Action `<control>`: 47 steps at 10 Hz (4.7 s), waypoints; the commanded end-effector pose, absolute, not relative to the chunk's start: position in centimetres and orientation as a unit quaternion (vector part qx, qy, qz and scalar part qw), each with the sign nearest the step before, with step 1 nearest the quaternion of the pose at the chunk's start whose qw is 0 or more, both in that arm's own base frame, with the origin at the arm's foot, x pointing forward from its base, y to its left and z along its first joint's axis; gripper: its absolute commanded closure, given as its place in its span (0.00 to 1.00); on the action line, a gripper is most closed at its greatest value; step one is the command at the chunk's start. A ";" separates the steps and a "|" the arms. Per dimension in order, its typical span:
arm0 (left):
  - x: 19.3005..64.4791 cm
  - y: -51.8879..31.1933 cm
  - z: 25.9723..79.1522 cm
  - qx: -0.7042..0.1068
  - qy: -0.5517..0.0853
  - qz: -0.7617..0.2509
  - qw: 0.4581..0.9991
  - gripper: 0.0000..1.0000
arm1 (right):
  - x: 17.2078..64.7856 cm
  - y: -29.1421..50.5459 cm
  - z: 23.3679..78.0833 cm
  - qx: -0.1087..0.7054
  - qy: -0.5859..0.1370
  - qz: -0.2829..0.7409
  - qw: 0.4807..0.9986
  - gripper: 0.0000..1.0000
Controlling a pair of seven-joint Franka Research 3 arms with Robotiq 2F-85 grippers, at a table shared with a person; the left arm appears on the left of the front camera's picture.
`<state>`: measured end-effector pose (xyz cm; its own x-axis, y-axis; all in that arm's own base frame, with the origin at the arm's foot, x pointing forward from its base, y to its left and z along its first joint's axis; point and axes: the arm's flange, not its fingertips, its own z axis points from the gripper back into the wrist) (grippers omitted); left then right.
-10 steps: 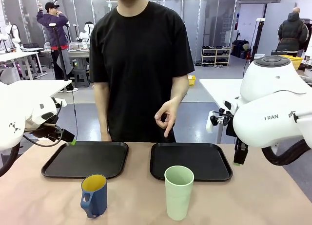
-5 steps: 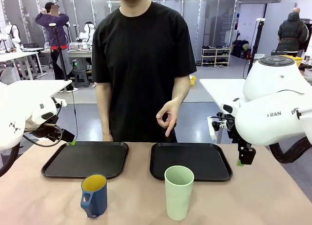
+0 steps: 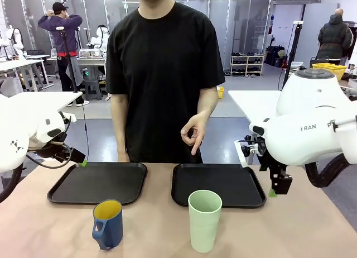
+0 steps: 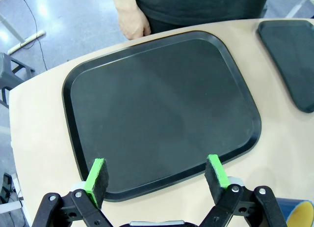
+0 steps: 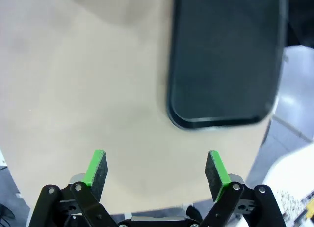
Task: Sort and store the cups by type.
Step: Pick up the Reusable plastic cup.
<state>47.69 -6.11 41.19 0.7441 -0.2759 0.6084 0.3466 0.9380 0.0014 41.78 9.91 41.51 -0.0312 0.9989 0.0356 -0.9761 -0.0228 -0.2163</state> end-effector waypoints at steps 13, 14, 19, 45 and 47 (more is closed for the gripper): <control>47.7 -6.2 41.3 -0.056 -0.318 -0.168 0.932 0.00 | 41.7 2.8 27.7 0.344 -0.358 0.687 0.530 0.00; 47.7 -6.2 41.3 -0.056 -0.318 -0.168 0.932 0.00 | 42.2 2.5 27.1 0.351 -0.366 0.675 0.536 0.00; 47.7 -6.2 41.3 -0.056 -0.318 -0.168 0.932 0.00 | 44.0 3.0 25.6 0.396 -0.399 0.625 0.542 0.00; 47.7 -6.2 41.3 -0.056 -0.318 -0.168 0.932 0.00 | 44.2 12.8 20.9 0.517 -0.328 0.684 0.397 0.00; 47.7 -6.2 41.3 -0.056 -0.318 -0.168 0.932 0.00 | 44.2 13.3 20.8 0.527 -0.338 0.682 0.379 0.00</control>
<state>47.69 -6.12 41.19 0.7441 -0.2760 0.6084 0.3468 0.9379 0.0014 45.18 13.75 23.03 -0.1160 0.2148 0.9698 -0.8881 -0.4595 -0.0044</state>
